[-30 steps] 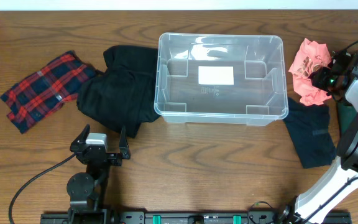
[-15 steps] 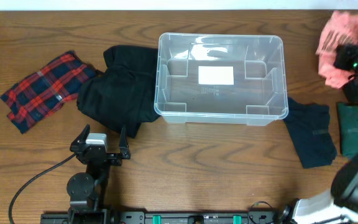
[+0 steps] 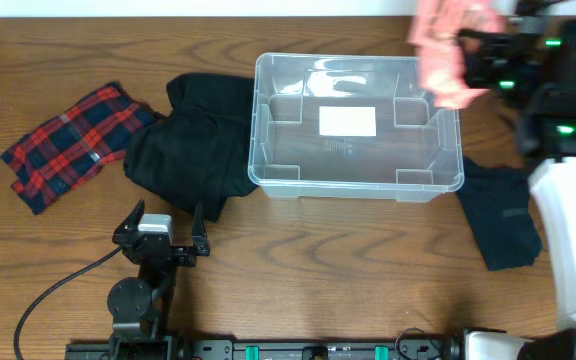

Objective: Pack container
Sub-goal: 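Carry the pink shirt left into the clear bin, then open the right gripper to release the pink shirt, withdraw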

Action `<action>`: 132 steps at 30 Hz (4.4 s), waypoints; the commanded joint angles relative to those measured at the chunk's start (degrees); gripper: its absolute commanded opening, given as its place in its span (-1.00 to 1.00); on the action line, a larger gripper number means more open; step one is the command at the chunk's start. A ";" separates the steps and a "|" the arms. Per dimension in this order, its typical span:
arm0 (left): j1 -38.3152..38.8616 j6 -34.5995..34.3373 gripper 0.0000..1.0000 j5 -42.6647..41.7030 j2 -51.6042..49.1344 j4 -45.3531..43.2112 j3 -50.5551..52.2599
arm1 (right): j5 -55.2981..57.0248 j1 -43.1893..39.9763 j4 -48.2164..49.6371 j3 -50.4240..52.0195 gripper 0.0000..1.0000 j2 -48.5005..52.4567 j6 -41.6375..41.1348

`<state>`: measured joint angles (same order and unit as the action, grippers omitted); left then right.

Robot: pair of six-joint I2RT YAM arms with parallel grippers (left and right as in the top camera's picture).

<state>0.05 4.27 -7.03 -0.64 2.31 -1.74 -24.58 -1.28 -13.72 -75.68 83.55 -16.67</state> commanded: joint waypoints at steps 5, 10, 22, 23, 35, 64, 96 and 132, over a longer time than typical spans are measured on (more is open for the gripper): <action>-0.20 -0.50 0.96 0.02 0.02 1.03 1.51 | 15.17 19.50 0.85 -0.39 -0.97 3.72 -13.46; -0.20 -0.52 0.96 0.04 0.02 1.03 1.51 | 23.37 28.35 3.02 -0.39 -0.98 9.05 -19.21; -0.20 -0.50 0.96 0.02 0.02 1.03 1.51 | 30.21 33.97 6.95 -0.39 -0.97 20.04 -26.45; -0.20 -0.52 0.96 0.02 0.02 1.03 1.51 | 30.45 33.94 7.28 -0.39 -0.97 20.79 -27.08; -0.20 -0.50 0.96 0.02 0.02 1.03 1.51 | 27.10 33.99 14.10 -0.39 -0.98 28.24 -28.59; -0.20 -0.50 0.96 0.02 0.02 1.03 1.51 | 22.56 36.50 9.81 -0.37 -0.97 29.75 -30.03; -0.20 -0.50 0.96 0.04 0.02 1.03 1.51 | 31.63 35.58 13.75 -0.42 0.75 29.18 -0.92; -0.20 -0.50 0.96 0.04 0.02 1.03 1.51 | 29.75 33.79 22.25 -0.42 -0.04 32.09 10.14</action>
<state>0.05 4.27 -7.05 -0.64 2.31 -1.74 5.65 32.75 8.34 -75.68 120.95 -8.40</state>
